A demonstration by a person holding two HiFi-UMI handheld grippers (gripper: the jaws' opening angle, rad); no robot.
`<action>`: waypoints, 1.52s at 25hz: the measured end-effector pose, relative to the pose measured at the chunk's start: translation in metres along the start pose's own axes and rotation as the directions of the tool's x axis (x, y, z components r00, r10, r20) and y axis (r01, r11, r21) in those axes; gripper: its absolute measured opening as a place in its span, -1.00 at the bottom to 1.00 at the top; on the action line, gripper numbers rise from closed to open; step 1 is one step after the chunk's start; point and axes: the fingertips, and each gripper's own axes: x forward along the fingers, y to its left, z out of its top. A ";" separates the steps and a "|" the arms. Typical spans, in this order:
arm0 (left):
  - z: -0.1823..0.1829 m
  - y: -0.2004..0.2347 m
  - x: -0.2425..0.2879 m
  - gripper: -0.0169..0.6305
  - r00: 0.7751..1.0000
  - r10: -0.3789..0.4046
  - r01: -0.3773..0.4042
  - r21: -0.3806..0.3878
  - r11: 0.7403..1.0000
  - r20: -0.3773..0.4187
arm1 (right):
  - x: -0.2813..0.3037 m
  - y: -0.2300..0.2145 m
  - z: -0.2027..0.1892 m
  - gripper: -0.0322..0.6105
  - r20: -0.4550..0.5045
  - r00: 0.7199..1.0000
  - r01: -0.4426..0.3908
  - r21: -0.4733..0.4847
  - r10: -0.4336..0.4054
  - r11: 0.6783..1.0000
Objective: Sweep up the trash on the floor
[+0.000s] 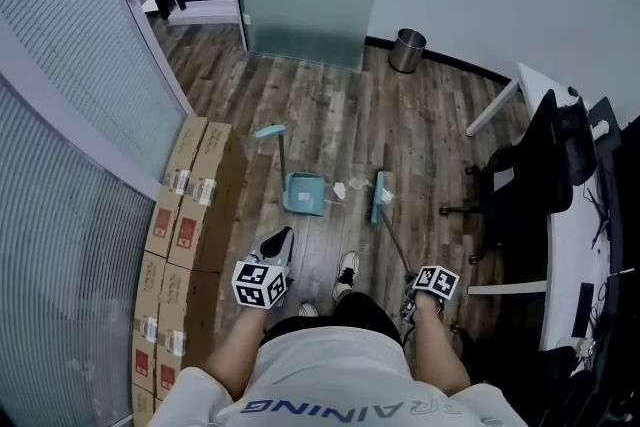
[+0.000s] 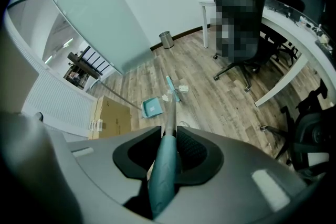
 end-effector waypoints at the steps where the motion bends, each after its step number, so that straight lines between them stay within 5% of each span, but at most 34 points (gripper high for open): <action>1: 0.003 0.005 0.005 -0.94 1.000 0.003 -0.003 0.002 1.000 -0.002 | 0.006 0.004 0.005 -0.57 -0.004 1.000 0.000 -0.001 0.000 1.000; 25: 0.121 0.077 0.214 -0.94 0.986 0.163 -0.164 0.049 0.985 0.017 | 0.137 0.101 0.229 -0.57 -0.144 0.988 -0.085 -0.174 0.060 0.981; 31: 0.125 0.107 0.241 -0.94 0.991 0.136 -0.135 0.037 0.990 -0.018 | 0.146 0.111 0.235 -0.57 -0.136 0.990 -0.054 -0.125 0.037 0.991; 38: 0.127 0.157 0.266 -0.94 0.996 0.015 -0.012 0.036 0.999 -0.090 | 0.139 0.140 0.209 -0.57 -0.097 0.995 0.027 -0.012 -0.028 1.000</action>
